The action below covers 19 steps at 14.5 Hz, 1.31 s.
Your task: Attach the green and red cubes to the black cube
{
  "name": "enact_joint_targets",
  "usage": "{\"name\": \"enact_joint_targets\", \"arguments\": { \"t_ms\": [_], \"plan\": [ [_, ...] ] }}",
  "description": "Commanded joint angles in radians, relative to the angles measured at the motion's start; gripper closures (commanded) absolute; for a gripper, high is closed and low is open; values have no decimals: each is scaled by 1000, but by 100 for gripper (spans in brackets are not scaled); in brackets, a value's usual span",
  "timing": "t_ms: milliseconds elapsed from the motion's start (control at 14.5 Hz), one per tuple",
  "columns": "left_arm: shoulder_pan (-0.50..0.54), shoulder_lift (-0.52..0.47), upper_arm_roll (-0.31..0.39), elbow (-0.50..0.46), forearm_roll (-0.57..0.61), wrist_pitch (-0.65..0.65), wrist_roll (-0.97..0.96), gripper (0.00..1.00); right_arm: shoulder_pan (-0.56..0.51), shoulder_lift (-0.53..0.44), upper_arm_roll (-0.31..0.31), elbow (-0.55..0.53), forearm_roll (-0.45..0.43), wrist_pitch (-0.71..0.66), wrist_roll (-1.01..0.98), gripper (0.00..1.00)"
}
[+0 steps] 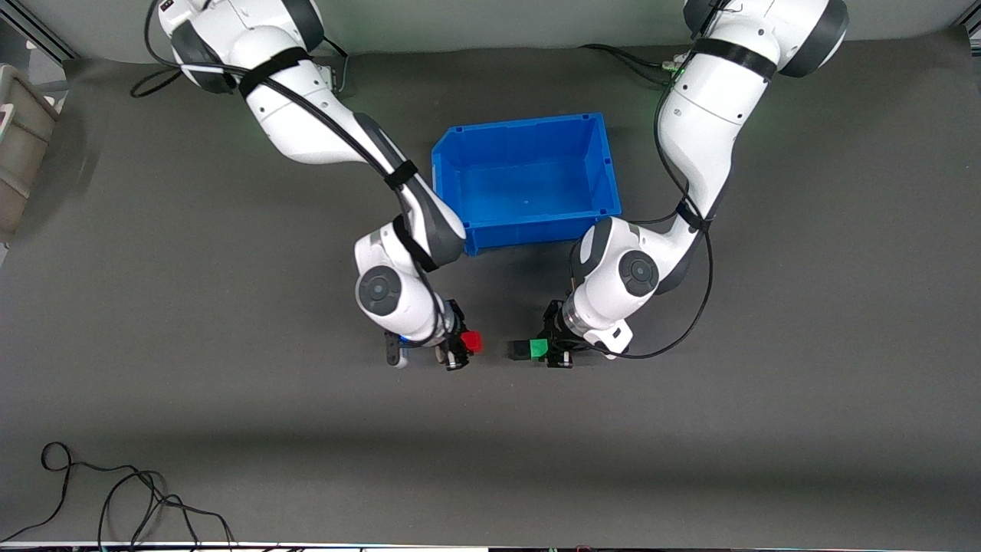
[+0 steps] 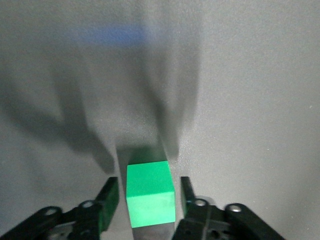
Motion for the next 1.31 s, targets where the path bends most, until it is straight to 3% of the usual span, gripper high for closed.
{"name": "enact_joint_targets", "arguments": {
  "t_ms": [0,207,621,759,1241],
  "plan": [
    [-11,7,12,27,10,-40,-1,0,28,83,-14,118,-104,-14,169,100],
    [2,-4,20,27,32,-91,0,0,55,83,-15,118,-113,-17,264,100],
    [143,-61,20,8,69,-238,129,0,82,104,-18,160,-128,-18,393,100],
    [203,-83,18,4,69,-311,213,0,82,130,-17,180,-190,-26,404,100],
    [455,-235,21,-24,82,-632,670,0,84,180,-12,243,-191,-26,404,100]
  ]
}}
